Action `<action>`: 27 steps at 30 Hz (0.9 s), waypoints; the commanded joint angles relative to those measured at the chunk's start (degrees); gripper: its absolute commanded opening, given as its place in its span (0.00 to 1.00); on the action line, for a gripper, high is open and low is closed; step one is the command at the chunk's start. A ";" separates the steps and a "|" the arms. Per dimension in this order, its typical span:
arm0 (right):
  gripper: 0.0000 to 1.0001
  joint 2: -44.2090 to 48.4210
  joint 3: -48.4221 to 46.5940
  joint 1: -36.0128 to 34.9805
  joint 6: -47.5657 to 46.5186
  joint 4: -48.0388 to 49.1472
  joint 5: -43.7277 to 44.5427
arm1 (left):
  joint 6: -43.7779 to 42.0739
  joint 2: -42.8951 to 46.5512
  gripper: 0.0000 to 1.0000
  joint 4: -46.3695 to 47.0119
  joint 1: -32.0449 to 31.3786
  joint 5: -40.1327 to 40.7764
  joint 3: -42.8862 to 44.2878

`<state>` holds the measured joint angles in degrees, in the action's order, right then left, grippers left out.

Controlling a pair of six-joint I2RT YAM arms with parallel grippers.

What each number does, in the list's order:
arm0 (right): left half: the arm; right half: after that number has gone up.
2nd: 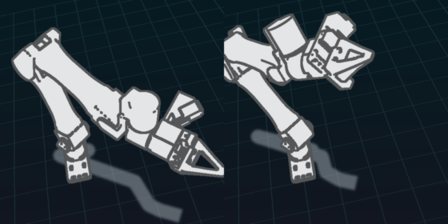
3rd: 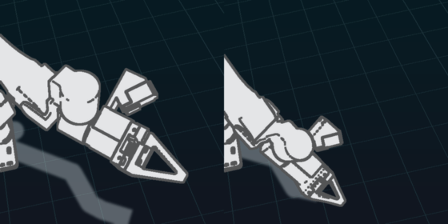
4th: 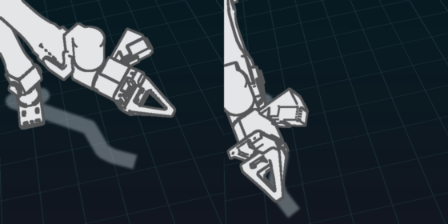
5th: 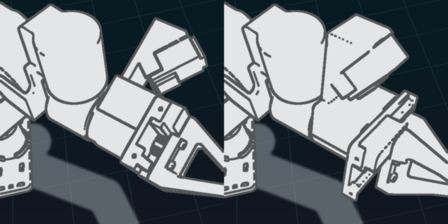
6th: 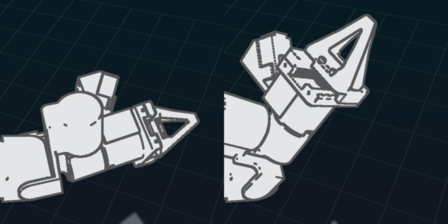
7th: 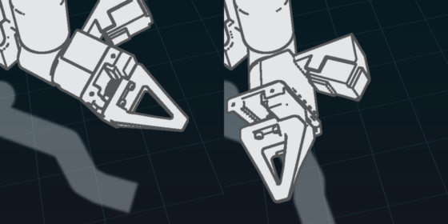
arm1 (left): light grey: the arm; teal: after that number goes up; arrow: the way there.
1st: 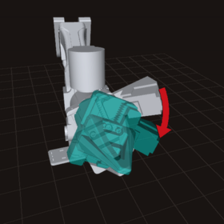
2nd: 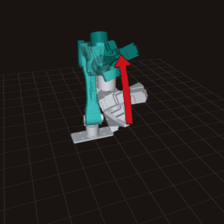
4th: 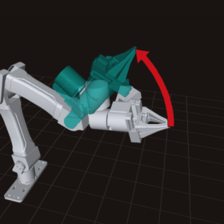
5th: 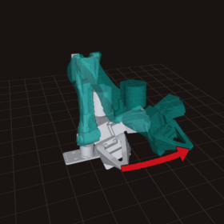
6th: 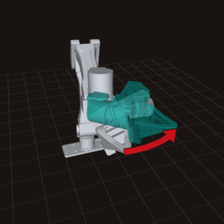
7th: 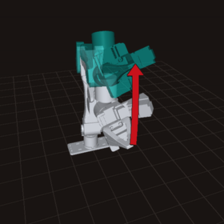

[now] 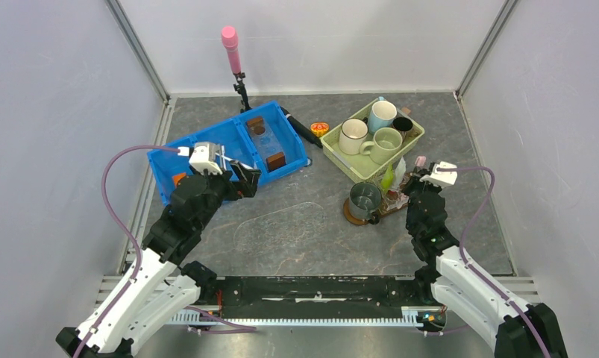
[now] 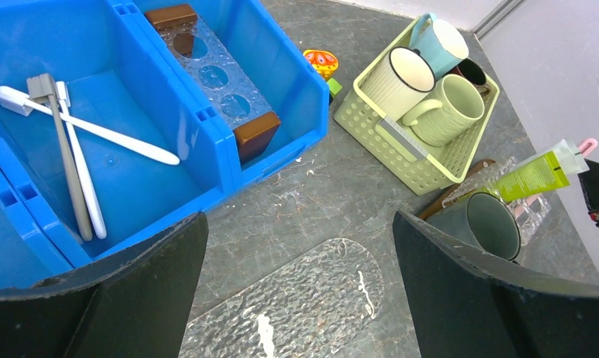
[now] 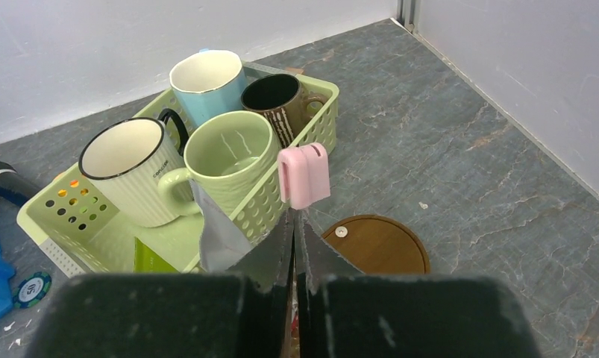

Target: Prepare toiletry sets of a toothbrush and toothpaste on the tray

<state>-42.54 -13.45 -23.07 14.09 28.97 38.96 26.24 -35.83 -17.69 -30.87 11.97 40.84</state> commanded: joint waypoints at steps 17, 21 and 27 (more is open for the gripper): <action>0.15 0.19 -7.73 0.83 -0.02 -9.33 -1.96 | 0.93 2.86 1.00 1.13 0.29 1.83 -1.46; 0.34 -0.27 -15.52 0.83 2.01 -23.08 -2.14 | 0.84 3.04 1.00 1.83 0.29 1.24 -1.63; 0.53 -1.19 -27.47 1.25 3.77 -43.50 -3.25 | 0.58 3.82 1.00 2.83 0.29 -0.32 -3.02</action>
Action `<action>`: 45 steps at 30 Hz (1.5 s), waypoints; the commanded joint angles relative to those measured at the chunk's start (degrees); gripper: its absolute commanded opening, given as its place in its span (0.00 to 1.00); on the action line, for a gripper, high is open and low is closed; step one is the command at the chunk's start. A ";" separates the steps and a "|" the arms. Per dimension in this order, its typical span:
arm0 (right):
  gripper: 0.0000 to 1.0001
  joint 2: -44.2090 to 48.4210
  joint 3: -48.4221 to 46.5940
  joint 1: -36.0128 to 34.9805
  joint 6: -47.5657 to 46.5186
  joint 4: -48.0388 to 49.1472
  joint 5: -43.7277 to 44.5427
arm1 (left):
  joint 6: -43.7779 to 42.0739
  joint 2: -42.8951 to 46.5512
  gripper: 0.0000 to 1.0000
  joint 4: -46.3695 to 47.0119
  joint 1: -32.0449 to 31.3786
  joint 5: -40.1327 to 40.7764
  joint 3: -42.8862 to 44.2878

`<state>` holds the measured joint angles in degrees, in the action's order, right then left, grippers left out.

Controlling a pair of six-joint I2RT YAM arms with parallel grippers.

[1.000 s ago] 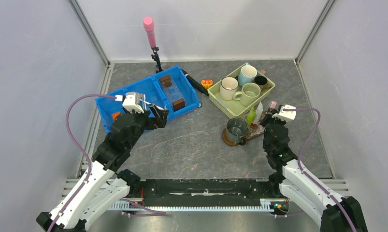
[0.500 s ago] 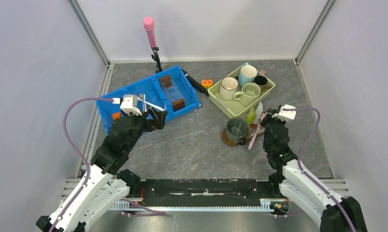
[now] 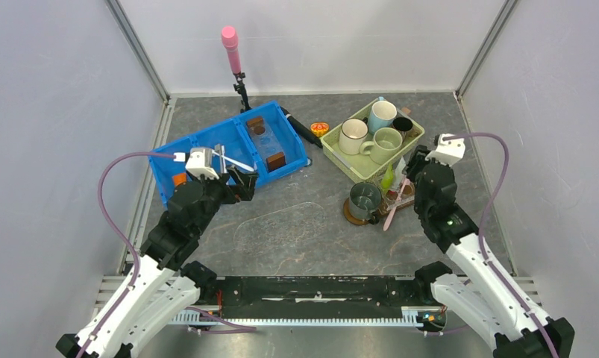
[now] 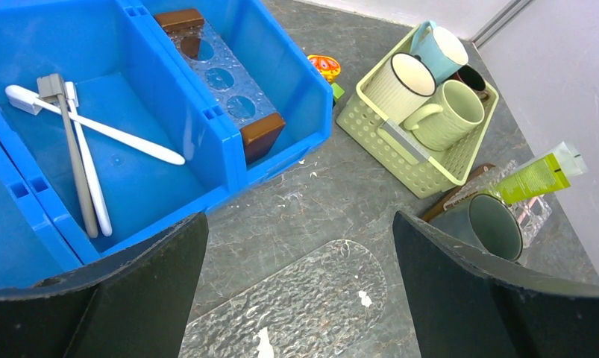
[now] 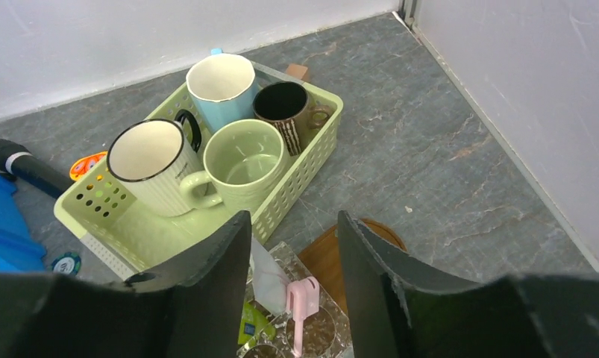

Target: Prepare toiletry sets of a toothbrush and toothpaste on the tray

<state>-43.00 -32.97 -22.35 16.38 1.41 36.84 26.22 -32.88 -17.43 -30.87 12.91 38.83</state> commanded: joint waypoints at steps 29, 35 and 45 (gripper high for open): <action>0.56 -10.59 -11.50 33.20 -8.93 -27.03 -51.94 | -5.66 3.34 1.00 6.68 0.29 -6.38 -7.75; 0.55 -9.66 -4.48 33.20 -10.34 -18.83 -56.32 | -5.83 3.09 1.00 7.24 0.29 -6.26 -7.81; 0.56 -8.65 -1.75 33.20 -10.91 -14.46 -61.62 | -5.84 2.47 1.00 7.75 0.29 -6.03 -8.02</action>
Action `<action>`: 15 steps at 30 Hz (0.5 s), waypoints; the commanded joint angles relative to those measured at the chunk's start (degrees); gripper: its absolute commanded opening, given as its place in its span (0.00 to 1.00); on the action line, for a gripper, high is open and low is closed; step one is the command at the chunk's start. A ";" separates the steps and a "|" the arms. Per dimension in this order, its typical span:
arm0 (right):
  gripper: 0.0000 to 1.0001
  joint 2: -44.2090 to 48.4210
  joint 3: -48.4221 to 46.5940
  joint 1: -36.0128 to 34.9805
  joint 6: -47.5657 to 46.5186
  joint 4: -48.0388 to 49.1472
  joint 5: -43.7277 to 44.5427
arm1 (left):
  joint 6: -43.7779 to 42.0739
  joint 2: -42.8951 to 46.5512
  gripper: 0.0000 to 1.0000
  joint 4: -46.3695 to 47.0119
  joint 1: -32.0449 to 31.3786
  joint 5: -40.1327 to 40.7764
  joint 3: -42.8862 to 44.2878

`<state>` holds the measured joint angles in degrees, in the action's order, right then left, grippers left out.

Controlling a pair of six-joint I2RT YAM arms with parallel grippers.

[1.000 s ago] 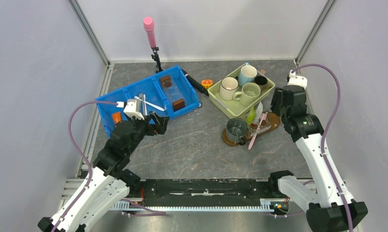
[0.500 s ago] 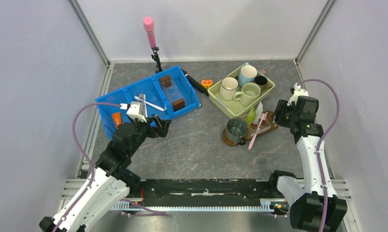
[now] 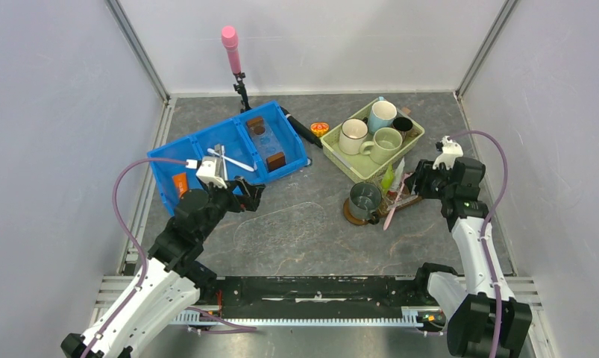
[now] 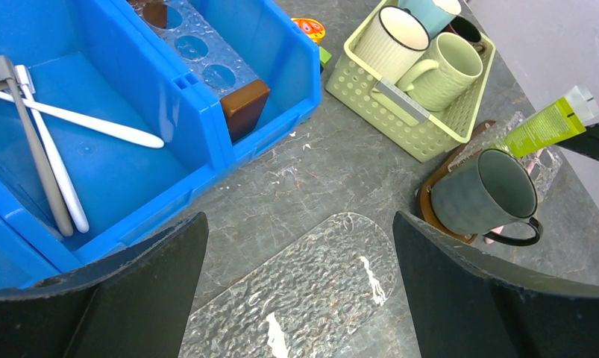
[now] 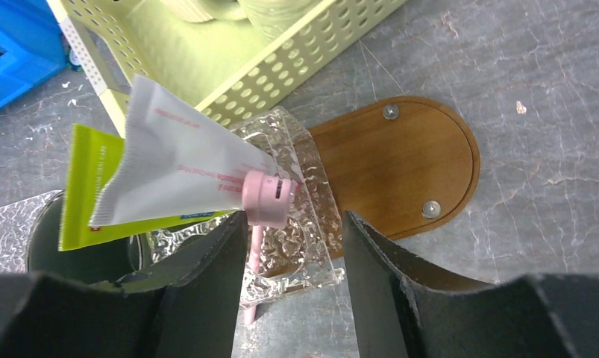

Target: Prepare toiletry sets of a toothbrush and toothpaste on the tray

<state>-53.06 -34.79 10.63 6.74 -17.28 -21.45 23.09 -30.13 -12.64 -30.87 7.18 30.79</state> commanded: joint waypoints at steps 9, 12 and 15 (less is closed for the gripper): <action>0.55 0.70 1.24 0.24 -0.33 6.59 -4.58 | -2.88 -0.73 1.00 3.33 0.28 -0.08 0.03; 0.53 -0.51 1.65 0.25 0.75 8.46 -4.93 | -2.95 -0.77 1.00 3.24 0.29 -0.14 0.02; 0.51 -1.33 1.57 0.22 1.16 9.26 -5.88 | -3.04 -0.79 1.00 2.98 0.29 0.22 0.05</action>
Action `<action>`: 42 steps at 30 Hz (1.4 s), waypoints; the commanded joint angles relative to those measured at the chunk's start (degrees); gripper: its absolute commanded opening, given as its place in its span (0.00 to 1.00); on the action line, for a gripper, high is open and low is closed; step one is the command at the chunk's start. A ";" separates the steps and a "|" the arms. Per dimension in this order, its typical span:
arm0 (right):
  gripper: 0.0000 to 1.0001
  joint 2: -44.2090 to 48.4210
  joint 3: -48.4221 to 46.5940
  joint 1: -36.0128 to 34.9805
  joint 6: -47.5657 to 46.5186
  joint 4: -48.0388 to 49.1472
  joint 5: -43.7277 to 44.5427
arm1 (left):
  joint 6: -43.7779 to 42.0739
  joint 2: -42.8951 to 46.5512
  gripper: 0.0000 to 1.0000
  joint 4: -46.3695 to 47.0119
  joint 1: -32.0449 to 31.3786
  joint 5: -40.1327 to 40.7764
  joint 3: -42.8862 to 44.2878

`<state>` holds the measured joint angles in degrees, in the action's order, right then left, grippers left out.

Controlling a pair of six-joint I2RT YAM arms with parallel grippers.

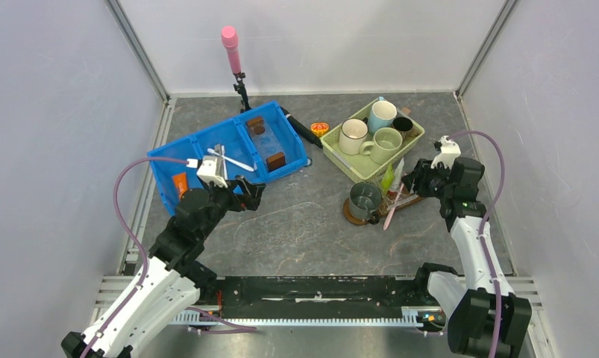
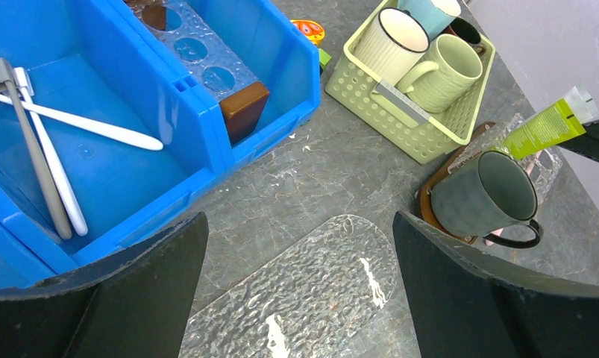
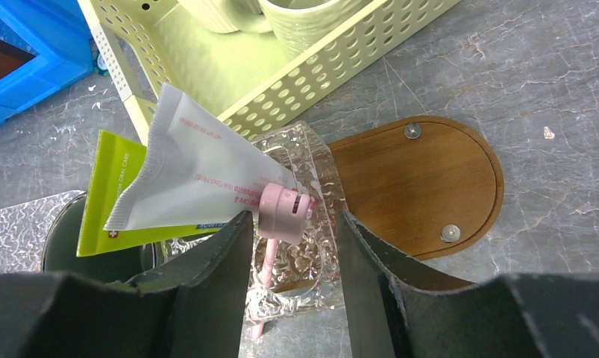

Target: Prepare toiletry sets of a toothbrush and toothpaste on the tray

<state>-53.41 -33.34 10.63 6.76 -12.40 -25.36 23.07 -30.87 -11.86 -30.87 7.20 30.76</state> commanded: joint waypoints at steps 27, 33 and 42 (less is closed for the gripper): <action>0.27 -0.86 1.63 0.26 1.74 6.86 -3.82 | -3.57 0.90 1.00 1.66 0.29 1.15 -0.06; 0.18 1.11 -0.15 0.24 1.71 5.76 -3.05 | -3.63 0.83 1.00 1.84 0.29 1.06 -0.03; 0.14 4.89 -3.08 0.26 1.76 4.67 2.05 | -3.62 1.16 1.00 1.76 0.29 1.06 -0.11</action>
<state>-51.13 -32.86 10.63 8.27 -8.73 -26.44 21.50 -30.30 -11.88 -30.87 7.42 30.70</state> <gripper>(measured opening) 0.322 0.994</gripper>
